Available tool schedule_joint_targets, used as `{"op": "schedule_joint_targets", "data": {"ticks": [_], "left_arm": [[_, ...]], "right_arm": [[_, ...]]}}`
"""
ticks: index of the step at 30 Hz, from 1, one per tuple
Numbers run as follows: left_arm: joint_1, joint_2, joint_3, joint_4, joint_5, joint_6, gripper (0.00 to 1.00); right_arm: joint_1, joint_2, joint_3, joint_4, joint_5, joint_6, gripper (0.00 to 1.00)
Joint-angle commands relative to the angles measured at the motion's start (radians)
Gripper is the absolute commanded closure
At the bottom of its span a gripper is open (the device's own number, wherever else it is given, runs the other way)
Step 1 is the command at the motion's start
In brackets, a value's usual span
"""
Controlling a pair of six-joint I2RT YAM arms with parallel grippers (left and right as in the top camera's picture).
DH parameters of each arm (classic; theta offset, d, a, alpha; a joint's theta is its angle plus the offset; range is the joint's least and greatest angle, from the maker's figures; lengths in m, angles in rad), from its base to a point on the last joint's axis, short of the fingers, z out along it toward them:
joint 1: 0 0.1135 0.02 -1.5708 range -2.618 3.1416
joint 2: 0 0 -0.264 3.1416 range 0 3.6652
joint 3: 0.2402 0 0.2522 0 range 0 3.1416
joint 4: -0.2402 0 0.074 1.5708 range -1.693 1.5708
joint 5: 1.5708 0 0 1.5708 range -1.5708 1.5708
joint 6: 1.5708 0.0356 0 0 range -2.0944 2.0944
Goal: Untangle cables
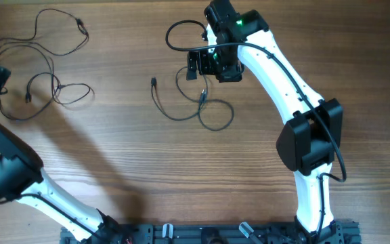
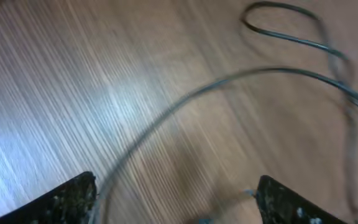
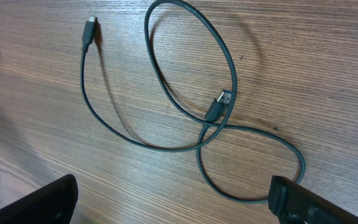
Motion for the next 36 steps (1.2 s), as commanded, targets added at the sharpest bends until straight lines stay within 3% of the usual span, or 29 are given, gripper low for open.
{"op": "schedule_joint_targets", "data": {"ticks": [1,4,9,11,12,14,16,18,21,27,29,30,32,34,36], "left_arm": [[0.021,0.074,0.006,0.054,-0.064,0.107,0.2],[0.031,0.143,0.006,0.084,-0.063,0.176,0.27],[0.035,0.185,0.006,0.069,-0.061,0.175,0.54],[0.036,0.185,0.006,0.057,-0.067,0.174,0.92],[0.038,0.185,0.006,0.037,-0.08,0.167,0.96],[0.049,0.184,0.007,0.0,-0.119,0.154,0.96],[0.062,0.172,0.007,-0.027,-0.217,0.073,0.96],[0.092,0.119,0.007,-0.047,-0.204,-0.028,0.96],[0.098,0.077,0.007,-0.04,-0.134,-0.029,0.96],[0.098,0.051,0.007,-0.035,-0.13,-0.028,0.94],[0.098,0.049,0.007,-0.03,-0.13,-0.028,0.82],[0.098,0.042,0.009,-0.025,-0.111,-0.028,0.62],[0.098,0.018,0.01,-0.003,0.003,-0.028,0.36],[0.097,-0.018,0.01,0.033,0.154,-0.029,0.3],[0.093,-0.043,0.01,0.071,0.309,-0.075,0.3]], "right_arm": [[0.006,0.014,0.003,-0.001,-0.016,0.017,0.0],[0.01,0.014,0.003,0.0,-0.016,0.048,0.0],[0.011,0.014,0.003,0.007,-0.016,0.048,0.0],[0.011,0.014,0.003,0.006,-0.016,0.048,0.0],[0.011,0.014,0.003,0.006,-0.016,0.048,0.0],[0.011,0.014,0.003,0.006,-0.016,0.048,0.0],[0.012,0.014,0.003,0.006,-0.016,0.047,0.0],[0.012,0.015,0.003,0.006,-0.016,0.045,0.0],[0.012,0.014,0.003,0.012,-0.016,0.044,0.0],[0.012,0.014,0.003,0.014,-0.016,0.039,0.0],[0.012,0.014,0.003,0.015,-0.016,0.04,0.0],[0.012,0.014,0.003,0.017,-0.016,0.04,0.0],[0.012,0.014,0.003,0.02,-0.016,0.04,0.0],[0.012,0.014,0.003,0.019,-0.016,0.039,0.0],[0.012,0.014,0.003,0.024,-0.016,0.04,0.0]]}}
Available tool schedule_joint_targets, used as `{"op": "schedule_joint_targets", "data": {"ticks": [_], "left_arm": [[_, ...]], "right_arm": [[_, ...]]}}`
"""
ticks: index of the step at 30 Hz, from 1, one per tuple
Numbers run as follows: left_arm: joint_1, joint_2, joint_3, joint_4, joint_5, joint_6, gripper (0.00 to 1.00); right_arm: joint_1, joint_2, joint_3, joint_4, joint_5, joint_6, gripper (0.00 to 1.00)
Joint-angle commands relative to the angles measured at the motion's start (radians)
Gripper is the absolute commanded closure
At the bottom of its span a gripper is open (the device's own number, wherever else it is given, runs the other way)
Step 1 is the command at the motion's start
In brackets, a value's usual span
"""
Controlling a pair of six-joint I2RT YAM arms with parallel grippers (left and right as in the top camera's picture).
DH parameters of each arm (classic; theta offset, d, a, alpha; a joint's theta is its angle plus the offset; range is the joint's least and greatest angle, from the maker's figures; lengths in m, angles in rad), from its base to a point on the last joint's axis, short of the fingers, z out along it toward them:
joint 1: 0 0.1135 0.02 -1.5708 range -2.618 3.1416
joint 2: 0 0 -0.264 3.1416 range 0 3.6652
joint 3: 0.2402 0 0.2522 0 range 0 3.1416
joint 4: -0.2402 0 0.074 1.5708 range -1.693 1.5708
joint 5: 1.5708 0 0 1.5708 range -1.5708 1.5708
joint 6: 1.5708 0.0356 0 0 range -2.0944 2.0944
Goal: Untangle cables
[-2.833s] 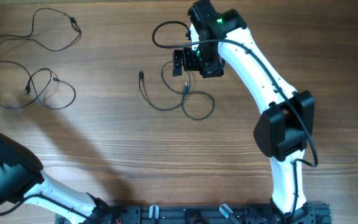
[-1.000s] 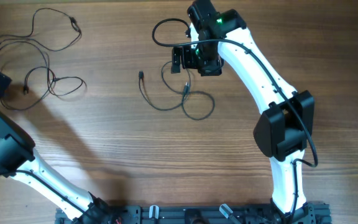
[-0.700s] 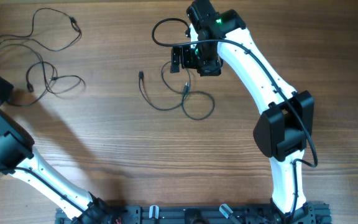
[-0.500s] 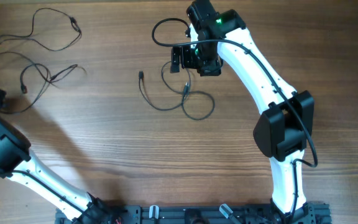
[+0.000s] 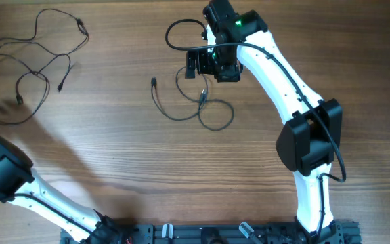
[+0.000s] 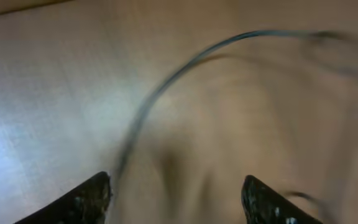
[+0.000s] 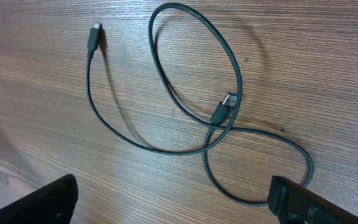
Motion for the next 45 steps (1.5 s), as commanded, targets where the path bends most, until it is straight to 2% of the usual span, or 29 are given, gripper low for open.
{"op": "schedule_joint_targets", "data": {"ticks": [1,2,4,5,6,8,10,13,18,19,20,26,28,30,31,42,45], "left_arm": [[-0.01,-0.098,-0.001,0.055,0.331,-0.074,0.3],[-0.025,-0.101,-0.001,0.08,0.443,-0.147,0.31],[-0.068,-0.1,-0.001,0.045,0.455,-0.274,0.3],[-0.092,-0.1,-0.001,0.021,0.455,-0.299,0.27],[-0.121,-0.1,-0.002,-0.001,0.452,-0.305,0.21],[-0.191,-0.1,-0.002,-0.069,0.385,-0.304,0.0],[-0.262,-0.1,-0.002,-0.142,0.232,-0.308,0.0],[-0.313,-0.1,-0.002,-0.198,0.077,-0.391,0.0],[-0.329,-0.048,-0.002,-0.145,0.069,-0.391,0.01],[-0.329,-0.036,-0.002,-0.128,0.069,-0.391,0.11],[-0.329,-0.023,-0.002,-0.115,0.069,-0.391,0.12],[-0.33,0.01,-0.002,-0.087,0.1,-0.438,0.14],[-0.33,0.012,-0.002,-0.084,0.099,-0.439,0.37],[-0.328,0.005,-0.002,-0.09,0.1,-0.438,0.89],[-0.328,-0.002,-0.002,-0.098,0.1,-0.439,0.96],[-0.303,-0.279,-0.002,-0.176,0.094,-0.44,0.96],[-0.234,-0.326,-0.002,-0.241,0.001,-0.525,0.96]], "right_arm": [[0.007,0.014,0.003,0.011,-0.011,0.003,0.0],[0.007,0.014,0.003,0.016,-0.011,0.003,0.0],[0.007,0.014,0.003,0.02,-0.011,0.003,0.0],[0.007,0.014,0.003,0.02,-0.011,0.003,0.0],[0.007,0.014,0.003,0.021,-0.011,0.003,0.0],[0.007,0.014,0.003,0.019,-0.011,0.003,0.0],[0.007,0.014,0.003,0.011,-0.011,0.003,0.0],[0.007,0.015,0.003,0.004,-0.011,0.002,0.0],[0.007,0.015,0.003,0.004,-0.011,0.002,0.0],[0.007,0.014,0.003,0.004,-0.011,0.003,0.0],[0.007,0.015,0.003,0.004,-0.012,0.003,0.0],[0.007,0.014,0.003,0.003,-0.012,0.003,0.0],[0.007,0.014,0.003,0.0,-0.012,0.004,0.0],[0.007,0.014,0.003,-0.009,-0.011,0.003,0.0],[0.007,0.014,0.003,-0.01,-0.011,0.003,0.0],[0.007,0.014,0.003,-0.011,-0.011,0.0,0.0],[0.007,0.014,0.003,-0.011,-0.011,-0.001,0.0]]}}
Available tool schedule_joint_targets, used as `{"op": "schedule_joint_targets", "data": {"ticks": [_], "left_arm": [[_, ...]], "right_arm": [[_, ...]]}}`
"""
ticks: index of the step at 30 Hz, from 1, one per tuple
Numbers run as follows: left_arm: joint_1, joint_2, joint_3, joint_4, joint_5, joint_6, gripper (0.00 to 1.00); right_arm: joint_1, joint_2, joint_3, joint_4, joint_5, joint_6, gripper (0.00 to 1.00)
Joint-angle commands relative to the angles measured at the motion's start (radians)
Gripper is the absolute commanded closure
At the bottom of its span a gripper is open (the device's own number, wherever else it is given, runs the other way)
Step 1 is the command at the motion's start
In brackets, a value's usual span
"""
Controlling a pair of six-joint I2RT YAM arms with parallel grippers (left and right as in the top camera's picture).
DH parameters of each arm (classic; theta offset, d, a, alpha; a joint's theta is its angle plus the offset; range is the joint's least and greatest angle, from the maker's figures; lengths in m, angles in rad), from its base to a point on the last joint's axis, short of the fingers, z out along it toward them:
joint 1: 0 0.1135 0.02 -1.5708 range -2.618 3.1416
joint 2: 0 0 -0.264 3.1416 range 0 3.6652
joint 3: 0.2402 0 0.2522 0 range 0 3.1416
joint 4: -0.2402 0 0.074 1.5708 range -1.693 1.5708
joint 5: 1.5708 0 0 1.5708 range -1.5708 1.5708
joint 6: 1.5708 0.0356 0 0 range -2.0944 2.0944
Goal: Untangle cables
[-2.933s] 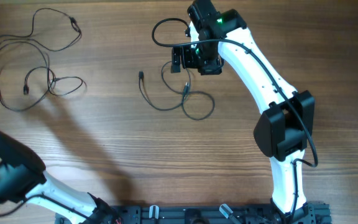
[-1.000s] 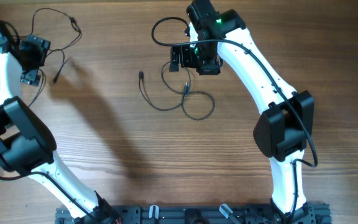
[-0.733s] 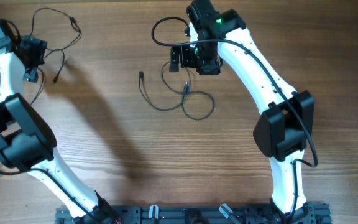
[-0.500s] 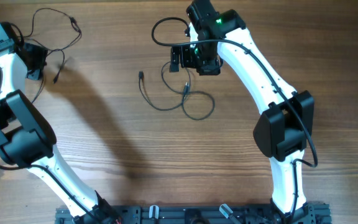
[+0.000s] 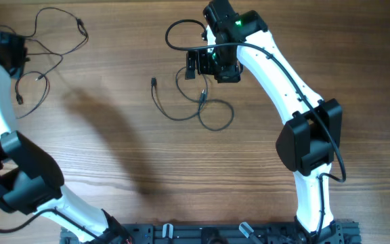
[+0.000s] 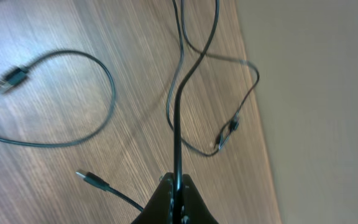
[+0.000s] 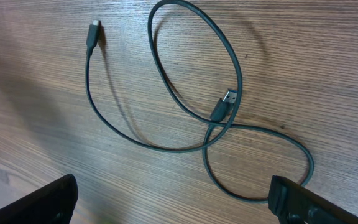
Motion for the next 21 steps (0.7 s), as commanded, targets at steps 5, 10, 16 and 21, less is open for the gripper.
{"op": "schedule_joint_targets", "data": {"ticks": [5,10,16,21], "left_arm": [[0.2,-0.049,-0.003,-0.16,-0.138,-0.108,0.96],[0.261,-0.047,-0.003,-0.188,-0.149,-0.121,0.96],[0.203,-0.018,-0.003,-0.185,-0.106,-0.122,0.96],[0.181,0.07,-0.003,-0.198,-0.107,-0.144,0.96]], "right_arm": [[0.007,0.014,0.003,0.018,-0.008,0.0,0.0],[0.009,0.014,0.003,0.023,-0.008,0.003,0.0],[0.017,0.014,0.003,0.027,-0.008,0.003,0.0],[0.021,0.014,0.003,0.02,-0.008,0.003,0.0]]}}
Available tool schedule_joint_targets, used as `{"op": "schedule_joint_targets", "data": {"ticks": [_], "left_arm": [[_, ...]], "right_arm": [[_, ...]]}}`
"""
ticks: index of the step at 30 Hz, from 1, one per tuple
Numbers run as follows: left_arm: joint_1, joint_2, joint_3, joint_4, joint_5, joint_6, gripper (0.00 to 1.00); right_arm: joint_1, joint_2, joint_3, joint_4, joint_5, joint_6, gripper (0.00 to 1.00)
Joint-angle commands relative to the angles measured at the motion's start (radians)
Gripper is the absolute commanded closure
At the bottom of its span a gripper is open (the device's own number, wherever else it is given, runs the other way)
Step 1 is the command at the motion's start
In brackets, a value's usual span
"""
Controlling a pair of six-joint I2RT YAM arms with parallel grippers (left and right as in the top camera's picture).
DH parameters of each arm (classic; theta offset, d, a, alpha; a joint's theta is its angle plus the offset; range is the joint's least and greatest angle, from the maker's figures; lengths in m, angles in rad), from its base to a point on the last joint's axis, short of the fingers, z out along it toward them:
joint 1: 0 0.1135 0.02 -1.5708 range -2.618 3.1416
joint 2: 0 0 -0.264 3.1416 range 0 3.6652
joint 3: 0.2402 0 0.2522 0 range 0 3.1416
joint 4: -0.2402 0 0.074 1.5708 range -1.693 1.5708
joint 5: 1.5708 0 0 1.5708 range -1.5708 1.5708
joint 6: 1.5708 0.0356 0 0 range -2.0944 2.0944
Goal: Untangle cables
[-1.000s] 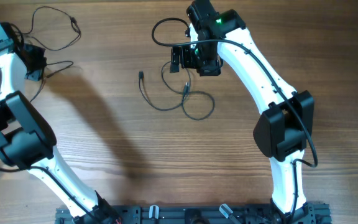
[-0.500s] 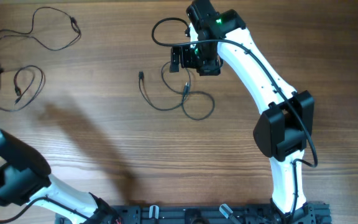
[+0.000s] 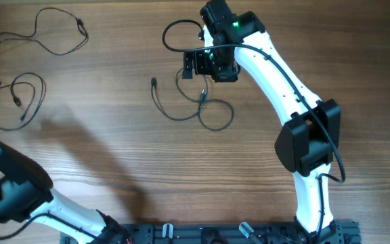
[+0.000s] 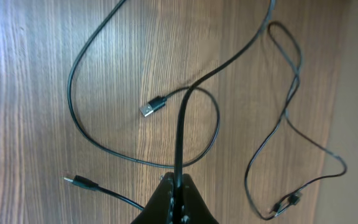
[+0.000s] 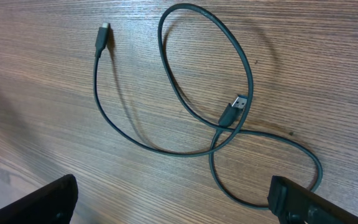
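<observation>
Two cables lie at the table's left. A thin black cable (image 3: 53,30) stretches along the far edge, and a thicker black cable (image 3: 29,102) loops nearer. My left gripper (image 4: 178,182) is shut on the thicker cable, whose USB plug (image 4: 153,107) lies inside its loop. The thin cable (image 4: 291,106) lies apart, to the right in the left wrist view. A third dark cable (image 3: 181,108) (image 5: 185,112) lies coiled mid-table, its USB plug (image 5: 235,109) resting across its own loop. My right gripper (image 3: 205,64) (image 5: 169,202) hovers open above it.
The third cable's small end plug (image 5: 102,34) points to the far side. A further loop of dark cable (image 3: 178,34) lies behind the right wrist. The table's left edge (image 4: 353,93) runs close to the thin cable. Bare wood fills the near half.
My left gripper, still shut on the thicker cable, has moved from the far-left corner toward the near side. The thicker cable now lies apart from the thin one. The right gripper barely shifted.
At first the two left cables lay looped over each other and my left gripper was open beside them. Then it was open nearer the table edge, the cables rearranged. Later it was shut on the thicker cable at the far left, and now holds it separated.
</observation>
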Motion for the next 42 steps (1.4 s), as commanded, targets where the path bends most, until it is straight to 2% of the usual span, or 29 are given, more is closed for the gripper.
{"op": "schedule_joint_targets", "data": {"ticks": [1,3,5,7,8,9,10,11,12,15,17,19,22,26,28,31,37,40,42], "left_arm": [[0.0,0.074,-0.003,-0.021,-0.008,-0.02,0.96],[0.0,0.096,-0.003,-0.032,-0.054,-0.019,0.96],[0.0,0.113,-0.003,-0.032,-0.063,-0.02,0.82],[0.0,0.124,-0.003,-0.026,-0.063,-0.019,0.82],[0.0,0.125,-0.003,-0.017,-0.063,-0.019,0.78],[0.0,0.125,-0.003,-0.005,-0.063,-0.019,0.64],[0.0,0.124,-0.003,0.007,-0.055,-0.014,0.38],[0.0,0.118,-0.002,0.036,0.018,0.055,0.3],[0.0,0.105,-0.002,0.073,0.12,0.13,0.27],[-0.018,0.024,-0.002,0.144,0.327,0.253,0.18],[-0.055,-0.062,-0.002,0.179,0.493,0.43,0.04],[-0.117,-0.154,-0.002,0.157,0.552,0.479,0.0],[-0.241,-0.218,-0.002,0.055,0.552,0.48,0.0],[-0.407,-0.193,-0.003,-0.09,0.536,0.52,0.0],[-0.481,-0.177,-0.003,-0.127,0.527,0.536,0.0],[-0.568,-0.174,-0.003,-0.137,0.517,0.535,0.0],[-0.712,-0.173,-0.003,-0.145,0.518,0.531,0.0],[-0.828,-0.167,-0.003,-0.145,0.517,0.531,0.0],[-0.89,-0.152,-0.003,-0.138,0.509,0.53,0.0]], "right_arm": [[0.008,0.014,0.003,-0.003,-0.008,0.003,0.0],[0.01,0.014,0.003,-0.002,-0.008,0.003,0.0],[0.011,0.015,0.003,-0.002,-0.008,0.003,0.0],[0.011,0.015,0.003,-0.002,-0.008,0.003,0.0],[0.011,0.014,0.003,-0.005,-0.008,0.002,0.0],[0.013,0.014,0.003,-0.006,-0.008,0.003,0.0],[0.016,0.014,0.003,-0.006,-0.008,0.002,0.0],[0.019,0.014,0.003,-0.005,-0.008,0.002,0.0],[0.019,0.014,0.003,-0.006,-0.008,0.002,0.0],[0.017,0.014,0.003,-0.006,-0.008,0.002,0.0],[0.013,0.014,0.003,-0.006,0.0,0.003,0.0],[-0.004,0.008,0.006,-0.027,0.026,0.023,0.0],[-0.068,-0.046,0.006,-0.097,0.049,0.054,0.0],[-0.16,-0.173,0.006,-0.238,0.114,0.051,0.0],[-0.186,-0.269,0.006,-0.324,0.21,0.052,0.0],[-0.186,-0.422,0.006,-0.391,0.309,0.05,0.0],[-0.186,-0.717,-0.004,-0.391,0.31,-0.102,0.0],[-0.186,-0.909,-0.111,-0.39,0.363,-0.097,0.0],[-0.186,-0.986,-0.174,-0.39,0.452,-0.04,0.0]]}}
